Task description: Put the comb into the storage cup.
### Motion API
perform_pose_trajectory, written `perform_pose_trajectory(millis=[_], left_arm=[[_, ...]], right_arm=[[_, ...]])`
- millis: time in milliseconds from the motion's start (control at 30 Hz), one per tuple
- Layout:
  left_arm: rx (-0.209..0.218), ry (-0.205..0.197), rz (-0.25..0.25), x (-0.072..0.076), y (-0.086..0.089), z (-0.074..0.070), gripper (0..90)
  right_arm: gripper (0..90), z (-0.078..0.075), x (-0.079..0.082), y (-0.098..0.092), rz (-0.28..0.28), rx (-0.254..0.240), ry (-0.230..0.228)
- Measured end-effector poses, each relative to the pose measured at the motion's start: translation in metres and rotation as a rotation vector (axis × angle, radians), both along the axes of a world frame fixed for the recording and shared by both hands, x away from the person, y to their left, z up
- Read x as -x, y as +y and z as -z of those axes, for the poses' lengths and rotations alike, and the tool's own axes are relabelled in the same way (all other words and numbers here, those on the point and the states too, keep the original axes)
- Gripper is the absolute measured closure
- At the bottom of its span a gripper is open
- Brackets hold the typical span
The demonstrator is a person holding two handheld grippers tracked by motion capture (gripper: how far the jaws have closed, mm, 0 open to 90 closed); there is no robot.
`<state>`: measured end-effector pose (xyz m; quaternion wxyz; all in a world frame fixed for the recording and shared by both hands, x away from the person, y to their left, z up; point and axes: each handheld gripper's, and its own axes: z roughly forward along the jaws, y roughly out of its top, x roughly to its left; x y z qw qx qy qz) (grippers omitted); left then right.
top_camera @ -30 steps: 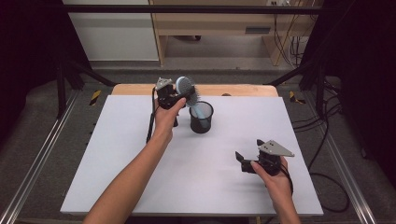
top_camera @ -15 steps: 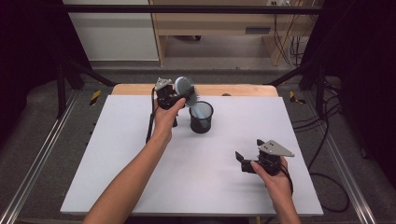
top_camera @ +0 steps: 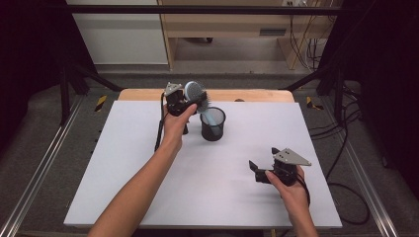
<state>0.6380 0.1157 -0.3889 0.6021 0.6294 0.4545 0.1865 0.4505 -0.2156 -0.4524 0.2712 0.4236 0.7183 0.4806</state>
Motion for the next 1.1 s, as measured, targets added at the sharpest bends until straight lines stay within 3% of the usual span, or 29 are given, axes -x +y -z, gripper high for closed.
perform_pose_trajectory(millis=[300, 700, 1100], left_arm=[[-0.005, -0.003, 0.008, 0.000, 0.001, 0.000, 26.7], [-0.060, -0.024, -0.011, 0.005, -0.003, -0.002, 9.9], [-0.072, -0.049, -0.017, 0.011, 0.000, -0.001, 8.2]], right_arm=[[4.4, 0.000, 0.000, 0.000, 0.000, 0.001, 0.001], [4.3, -0.001, 0.000, 0.000, -0.002, -0.001, -0.001], [4.3, -0.001, 0.000, 0.001, -0.004, -0.002, -0.002]])
